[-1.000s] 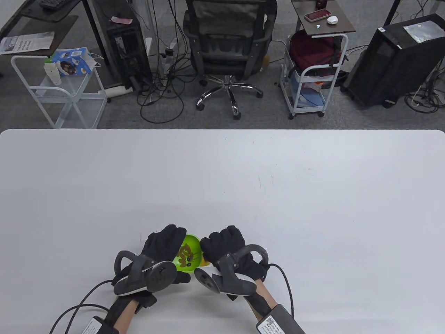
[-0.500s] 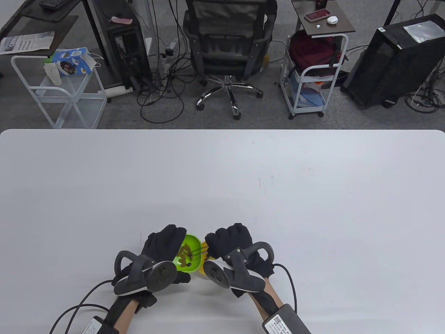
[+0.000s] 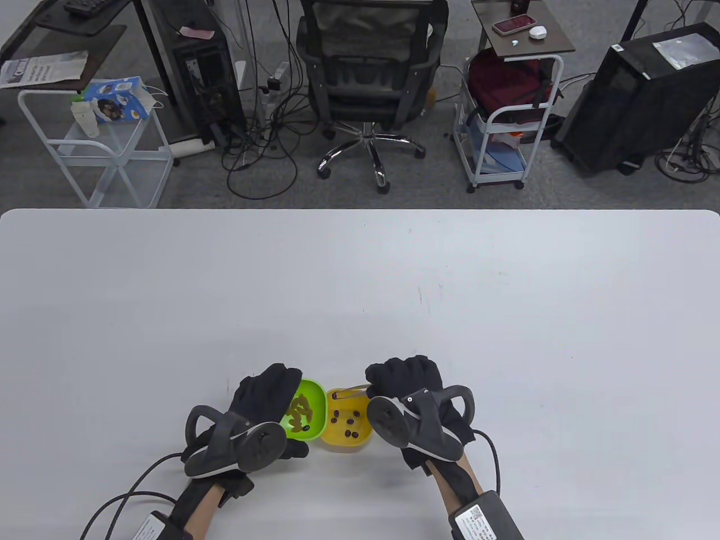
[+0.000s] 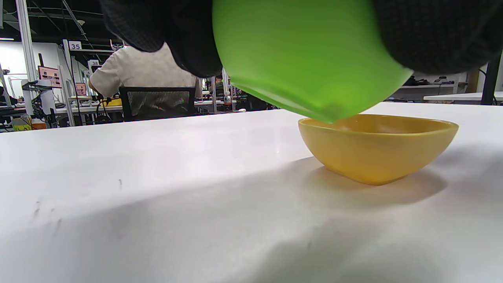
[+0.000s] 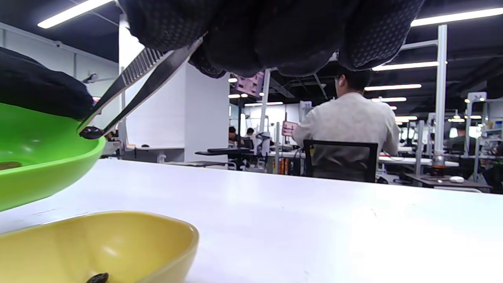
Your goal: Pick coffee beans with tweezers into small dish
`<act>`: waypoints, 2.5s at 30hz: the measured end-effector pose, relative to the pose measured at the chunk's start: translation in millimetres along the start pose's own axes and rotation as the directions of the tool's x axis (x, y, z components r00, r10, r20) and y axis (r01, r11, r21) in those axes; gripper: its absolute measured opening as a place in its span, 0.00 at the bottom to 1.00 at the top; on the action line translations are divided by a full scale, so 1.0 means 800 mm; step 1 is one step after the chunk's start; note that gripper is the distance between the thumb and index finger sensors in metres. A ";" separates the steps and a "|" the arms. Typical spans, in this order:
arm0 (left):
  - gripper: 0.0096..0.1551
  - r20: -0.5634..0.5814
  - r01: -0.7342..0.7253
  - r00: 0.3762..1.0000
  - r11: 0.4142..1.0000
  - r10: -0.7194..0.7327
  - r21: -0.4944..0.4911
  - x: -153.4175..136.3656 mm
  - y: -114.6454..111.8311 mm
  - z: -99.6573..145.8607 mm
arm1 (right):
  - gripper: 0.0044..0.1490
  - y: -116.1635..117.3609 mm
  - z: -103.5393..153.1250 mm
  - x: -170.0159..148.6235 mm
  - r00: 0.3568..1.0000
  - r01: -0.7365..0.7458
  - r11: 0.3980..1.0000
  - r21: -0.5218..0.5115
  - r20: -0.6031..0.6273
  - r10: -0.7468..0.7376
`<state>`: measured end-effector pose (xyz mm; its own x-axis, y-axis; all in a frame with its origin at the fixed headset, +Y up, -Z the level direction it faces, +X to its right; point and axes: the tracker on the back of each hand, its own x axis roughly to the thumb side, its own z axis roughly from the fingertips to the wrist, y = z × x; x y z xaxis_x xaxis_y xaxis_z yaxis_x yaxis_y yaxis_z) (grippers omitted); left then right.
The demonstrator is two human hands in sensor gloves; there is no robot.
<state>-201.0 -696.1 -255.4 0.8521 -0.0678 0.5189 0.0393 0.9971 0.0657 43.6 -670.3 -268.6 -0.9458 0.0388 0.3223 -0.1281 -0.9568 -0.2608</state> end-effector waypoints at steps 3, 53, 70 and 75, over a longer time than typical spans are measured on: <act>0.71 0.000 0.001 1.000 1.000 -0.001 0.000 0.000 0.000 0.000 | 0.26 0.003 0.000 -0.006 1.000 0.007 1.000 0.015 -0.013 -0.007; 0.71 0.000 0.008 1.000 1.000 -0.008 0.003 0.000 0.001 0.000 | 0.26 0.030 -0.003 0.074 0.975 -0.099 0.993 0.070 0.207 0.082; 0.71 -0.001 0.007 1.000 1.000 -0.007 0.003 0.000 0.001 0.000 | 0.26 0.030 -0.005 0.076 0.975 -0.113 0.991 0.075 0.202 0.096; 0.71 -0.001 0.007 1.000 1.000 -0.007 0.003 0.001 0.001 0.000 | 0.26 0.031 -0.006 0.075 0.975 -0.111 0.991 0.077 0.199 0.094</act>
<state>-200.6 -695.6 -254.9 0.8523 -0.0748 0.5176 0.0440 0.9965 0.0715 -17.8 -690.2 -259.9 -0.8752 -0.1093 0.4713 0.0012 -0.9747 -0.2237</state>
